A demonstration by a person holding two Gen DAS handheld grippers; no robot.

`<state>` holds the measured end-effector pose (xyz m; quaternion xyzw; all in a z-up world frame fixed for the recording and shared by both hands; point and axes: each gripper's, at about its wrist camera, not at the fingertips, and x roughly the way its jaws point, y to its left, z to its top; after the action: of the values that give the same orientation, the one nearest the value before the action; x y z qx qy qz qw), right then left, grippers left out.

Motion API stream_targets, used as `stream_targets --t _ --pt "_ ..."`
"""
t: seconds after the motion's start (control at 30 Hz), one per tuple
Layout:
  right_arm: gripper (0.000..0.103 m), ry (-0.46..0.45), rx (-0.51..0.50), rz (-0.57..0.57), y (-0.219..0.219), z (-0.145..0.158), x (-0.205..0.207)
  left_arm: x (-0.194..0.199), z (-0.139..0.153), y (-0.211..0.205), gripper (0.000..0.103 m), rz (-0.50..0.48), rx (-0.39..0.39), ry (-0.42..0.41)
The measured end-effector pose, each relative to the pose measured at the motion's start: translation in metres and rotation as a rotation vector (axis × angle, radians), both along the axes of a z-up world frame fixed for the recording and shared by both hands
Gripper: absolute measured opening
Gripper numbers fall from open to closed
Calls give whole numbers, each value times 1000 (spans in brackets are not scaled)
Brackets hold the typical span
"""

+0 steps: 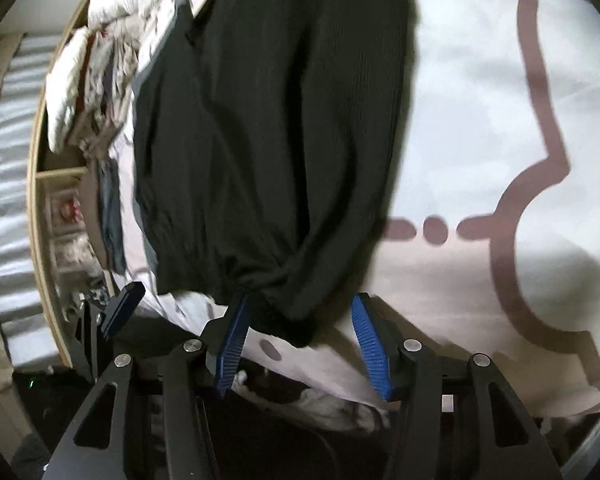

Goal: Fold clothes

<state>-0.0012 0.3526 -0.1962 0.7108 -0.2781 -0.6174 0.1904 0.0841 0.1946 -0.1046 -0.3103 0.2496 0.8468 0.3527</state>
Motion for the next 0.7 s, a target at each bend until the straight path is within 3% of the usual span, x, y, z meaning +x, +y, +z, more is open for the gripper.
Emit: stream_targets --t 0.03,0.1,0.2,0.3,0.4,0.57,0.6,0.67,0.7 --pt "53 -7 -1 11 -5 -4 -1 3 -3 4 66 -7 -12 20" --pt "16 13 -11 40 -13 -6 -4 8 -9 11 66 -23 -35 53" --pt "16 63 -28 60 -22 1 -7 14 -20 14 66 -35 -77 100" --pt "16 96 -106 11 -19 16 -8 17 -29 18 66 -31 -120 161" --pt "16 115 -173 -49 -15 30 -9 13 -31 24 66 11 -136 221" --pt "16 130 -220 -86 -14 41 -10 -6 -31 28 64 91 -153 248" --pt "16 125 -223 -87 -15 40 -11 -9 -32 28 59 95 -158 246" --pt "16 115 -223 -86 -19 38 -11 -15 -36 28 32 102 -174 232" --pt "16 112 -224 -83 -20 37 -12 -19 -38 27 26 105 -176 225"
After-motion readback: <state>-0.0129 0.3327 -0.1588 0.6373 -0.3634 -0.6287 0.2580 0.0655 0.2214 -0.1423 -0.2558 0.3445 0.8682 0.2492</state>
